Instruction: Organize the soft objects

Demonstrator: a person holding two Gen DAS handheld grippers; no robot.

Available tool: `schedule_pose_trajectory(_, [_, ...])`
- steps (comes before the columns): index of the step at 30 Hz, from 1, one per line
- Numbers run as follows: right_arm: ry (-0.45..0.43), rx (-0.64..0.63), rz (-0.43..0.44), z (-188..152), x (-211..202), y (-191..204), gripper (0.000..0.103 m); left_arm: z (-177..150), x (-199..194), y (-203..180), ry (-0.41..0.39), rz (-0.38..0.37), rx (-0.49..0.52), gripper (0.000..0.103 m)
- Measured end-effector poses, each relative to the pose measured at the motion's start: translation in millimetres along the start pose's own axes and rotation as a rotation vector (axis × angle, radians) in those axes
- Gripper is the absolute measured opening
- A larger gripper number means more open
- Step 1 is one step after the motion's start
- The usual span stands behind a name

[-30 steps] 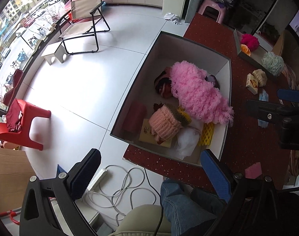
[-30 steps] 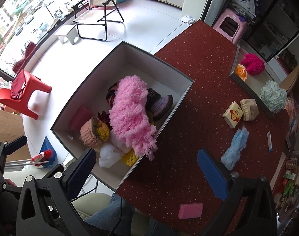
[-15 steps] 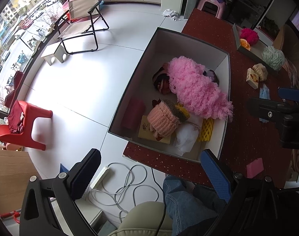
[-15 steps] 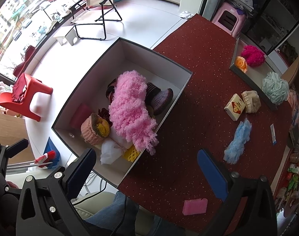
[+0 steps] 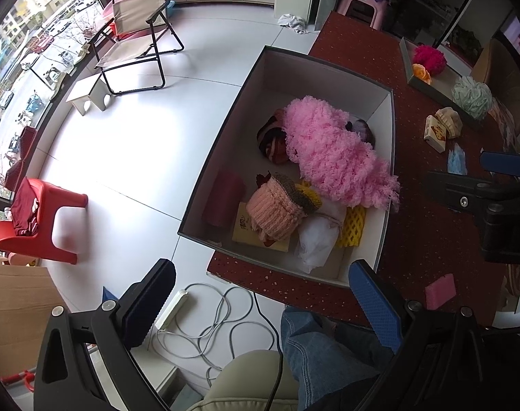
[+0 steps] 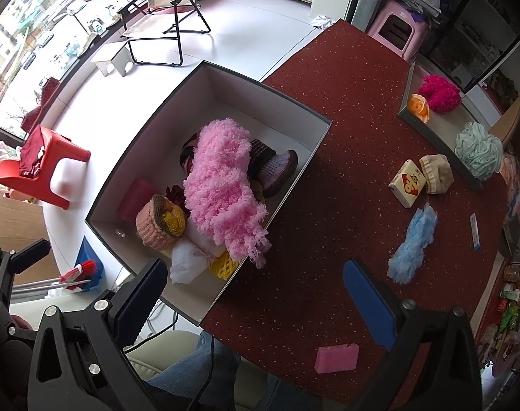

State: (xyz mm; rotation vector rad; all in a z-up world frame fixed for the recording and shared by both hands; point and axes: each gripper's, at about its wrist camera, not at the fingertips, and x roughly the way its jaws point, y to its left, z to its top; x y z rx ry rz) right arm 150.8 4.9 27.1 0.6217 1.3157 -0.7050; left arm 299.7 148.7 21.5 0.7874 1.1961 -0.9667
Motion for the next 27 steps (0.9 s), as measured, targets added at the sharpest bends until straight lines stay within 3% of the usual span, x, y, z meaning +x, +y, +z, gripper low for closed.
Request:
schedule_pose_trajectory(22, [0.013, -0.014, 0.000, -1.4, 2.0, 3.1, 0.103, -1.7, 4.0, 1.3, 0.010, -0.006, -0.019, 0.102])
schedule_pose_trajectory(27, [0.013, -0.017, -0.001, -2.0, 1.9, 4.0, 0.103, -1.7, -1.7, 4.6, -0.026, 0.001, -0.027, 0.102])
